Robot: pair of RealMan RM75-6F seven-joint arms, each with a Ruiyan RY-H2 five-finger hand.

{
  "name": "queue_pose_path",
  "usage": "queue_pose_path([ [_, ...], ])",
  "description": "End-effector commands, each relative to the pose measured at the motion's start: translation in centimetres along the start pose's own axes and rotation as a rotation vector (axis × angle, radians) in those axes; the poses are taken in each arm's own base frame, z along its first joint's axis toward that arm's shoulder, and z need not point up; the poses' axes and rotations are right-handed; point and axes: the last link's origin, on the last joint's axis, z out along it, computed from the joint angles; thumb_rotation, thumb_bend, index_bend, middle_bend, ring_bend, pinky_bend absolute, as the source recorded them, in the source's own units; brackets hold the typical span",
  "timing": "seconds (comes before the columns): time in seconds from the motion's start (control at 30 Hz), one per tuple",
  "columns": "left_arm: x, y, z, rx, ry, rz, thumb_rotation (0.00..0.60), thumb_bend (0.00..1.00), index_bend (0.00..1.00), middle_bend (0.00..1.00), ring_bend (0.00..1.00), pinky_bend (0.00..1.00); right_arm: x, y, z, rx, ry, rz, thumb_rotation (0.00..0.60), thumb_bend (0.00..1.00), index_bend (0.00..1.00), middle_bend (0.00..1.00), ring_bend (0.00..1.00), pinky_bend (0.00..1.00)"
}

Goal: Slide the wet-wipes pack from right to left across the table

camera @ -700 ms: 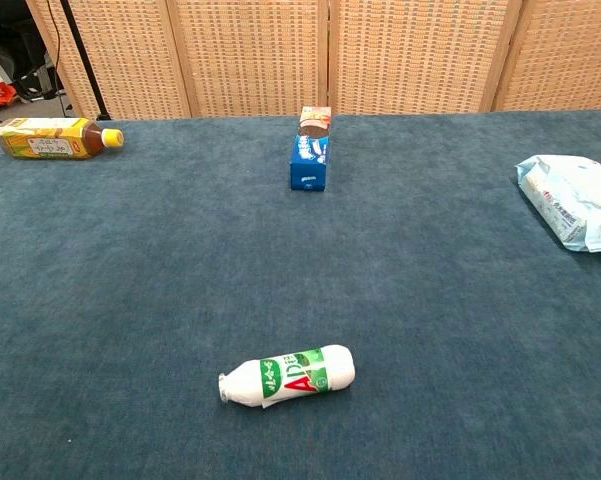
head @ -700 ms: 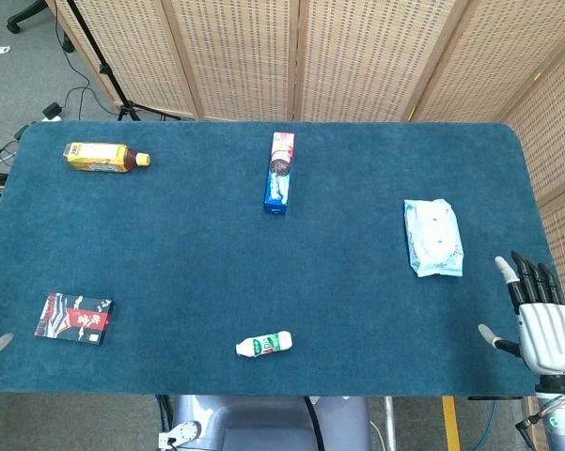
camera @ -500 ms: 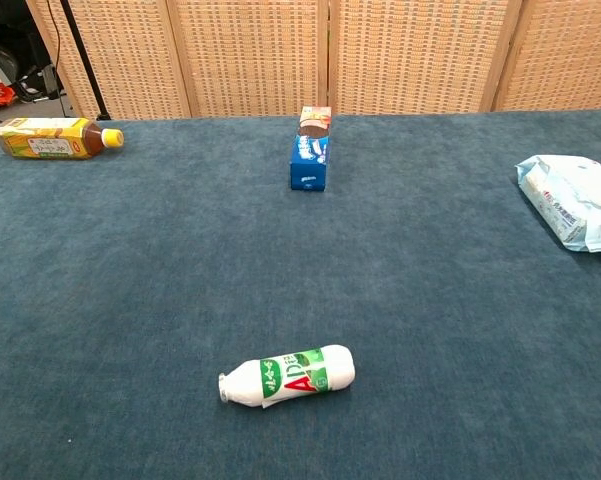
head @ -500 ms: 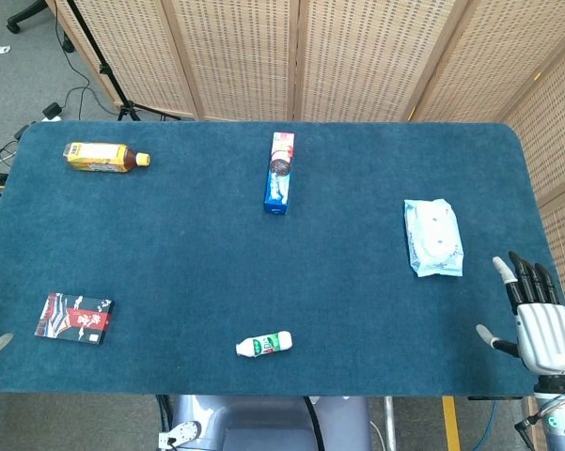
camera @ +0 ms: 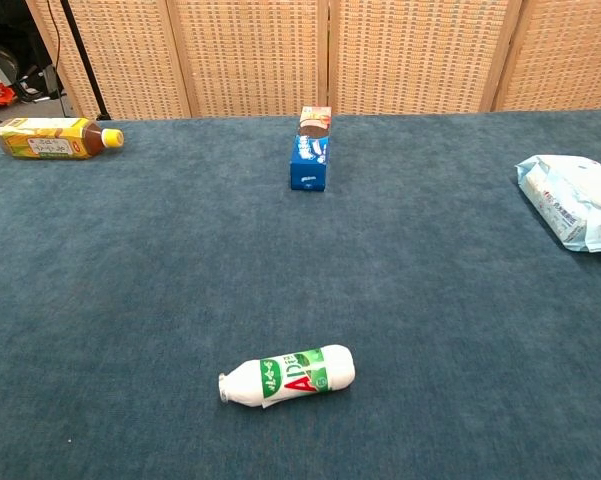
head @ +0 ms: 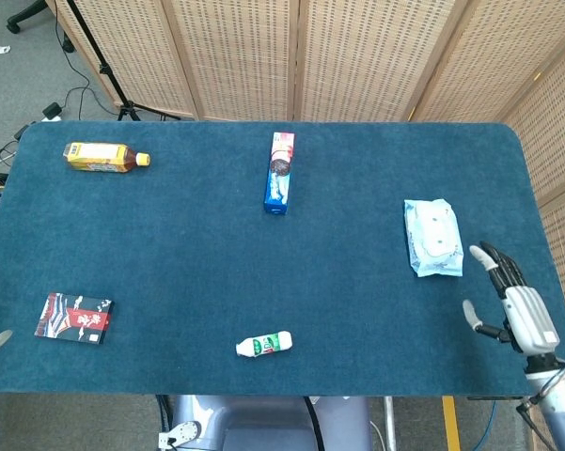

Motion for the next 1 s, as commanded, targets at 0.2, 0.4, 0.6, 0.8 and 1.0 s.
queue_pose_path([
  [0.2,-0.4,0.2,0.9,0.010,-0.026,0.006,0.600,0.00,0.00,0.00,0.00,0.00,3.2,1.7,8.3,-0.176,-0.111,0.314,0.600,1.00,0.06,0.00,0.00,0.00],
  [0.4,-0.5,0.4,1.1,0.005,-0.052,0.008,0.600,0.00,0.00,0.00,0.00,0.00,3.2,2.6,11.8,-0.283,-0.157,0.369,0.600,1.00,0.06,0.00,0.00,0.00],
  [0.6,-0.4,0.7,0.8,0.000,-0.054,0.007,0.600,0.00,0.00,0.00,0.00,0.00,2.7,3.4,14.7,-0.344,-0.150,0.368,0.600,1.00,0.07,0.00,0.00,0.00],
  [0.8,-0.2,0.9,0.5,-0.004,-0.048,0.006,0.600,0.00,0.00,0.00,0.00,0.00,1.8,4.9,16.4,-0.445,-0.143,0.378,0.600,1.00,0.08,0.00,0.00,0.00],
  [1.0,-0.2,0.7,0.7,0.006,-0.047,0.004,0.600,0.00,0.00,0.00,0.00,0.00,0.8,5.7,16.2,-0.504,-0.188,0.372,0.600,1.00,0.09,0.00,0.00,0.00],
])
